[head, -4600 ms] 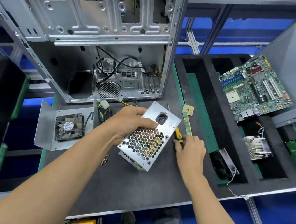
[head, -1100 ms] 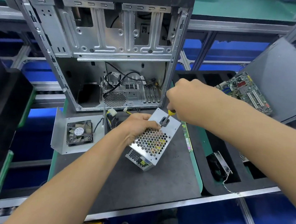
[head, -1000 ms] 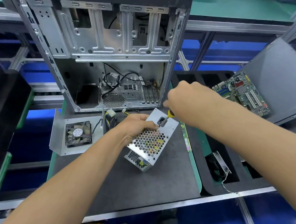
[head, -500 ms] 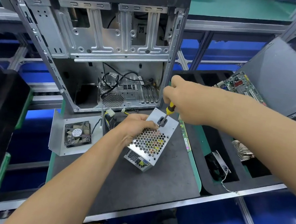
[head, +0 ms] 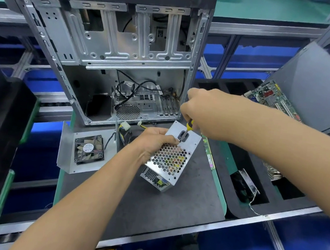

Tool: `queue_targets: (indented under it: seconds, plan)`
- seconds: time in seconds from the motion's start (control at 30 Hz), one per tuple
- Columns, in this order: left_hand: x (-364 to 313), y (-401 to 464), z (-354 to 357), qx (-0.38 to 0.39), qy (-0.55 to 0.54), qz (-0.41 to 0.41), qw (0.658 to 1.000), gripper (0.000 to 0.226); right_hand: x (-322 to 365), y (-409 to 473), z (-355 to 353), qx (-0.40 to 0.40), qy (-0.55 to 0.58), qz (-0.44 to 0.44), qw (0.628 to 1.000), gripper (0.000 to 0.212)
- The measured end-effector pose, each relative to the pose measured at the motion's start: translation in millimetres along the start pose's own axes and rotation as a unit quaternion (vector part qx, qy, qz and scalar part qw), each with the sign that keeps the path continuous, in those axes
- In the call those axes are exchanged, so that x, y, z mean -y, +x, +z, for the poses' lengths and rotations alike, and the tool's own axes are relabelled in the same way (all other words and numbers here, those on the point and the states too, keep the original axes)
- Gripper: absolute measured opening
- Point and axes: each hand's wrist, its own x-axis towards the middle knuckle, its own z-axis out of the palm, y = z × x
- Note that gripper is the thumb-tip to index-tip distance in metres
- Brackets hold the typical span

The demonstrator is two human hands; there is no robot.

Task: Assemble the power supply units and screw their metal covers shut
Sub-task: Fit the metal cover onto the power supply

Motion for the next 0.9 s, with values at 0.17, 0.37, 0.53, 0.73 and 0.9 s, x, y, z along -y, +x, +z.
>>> queue_targets:
  seconds: [0.17,0.37,0.53,0.73,0.9]
  plan:
    - [1.3,2.5,-1.4,-0.002,0.004,-0.002,1.000,0.022,5.5,1.1,4.5,-0.031,-0.031,0.024,0.999,0.041]
    - [2.2,1.5,-1.5,0.005,0.006,-0.007,1.000,0.023,-8.3,-6.3,8.9,0.050,0.103,0.051,0.992,0.024]
    - [1.1,2.6,-0.3,0.000,0.009,0.001,1.000,0.019,6.9,-1.5,3.4,-0.031,-0.003,0.014,0.999,0.022]
    - [0.6,0.5,0.3,0.000,-0.004,-0.001,1.000,0.020,-2.3,2.4,8.8,-0.007,0.058,0.043,0.997,0.024]
    - [0.0,-0.1,2.1,-0.003,-0.005,-0.004,1.000,0.016,6.7,1.2,8.5,-0.049,-0.020,0.015,0.998,0.014]
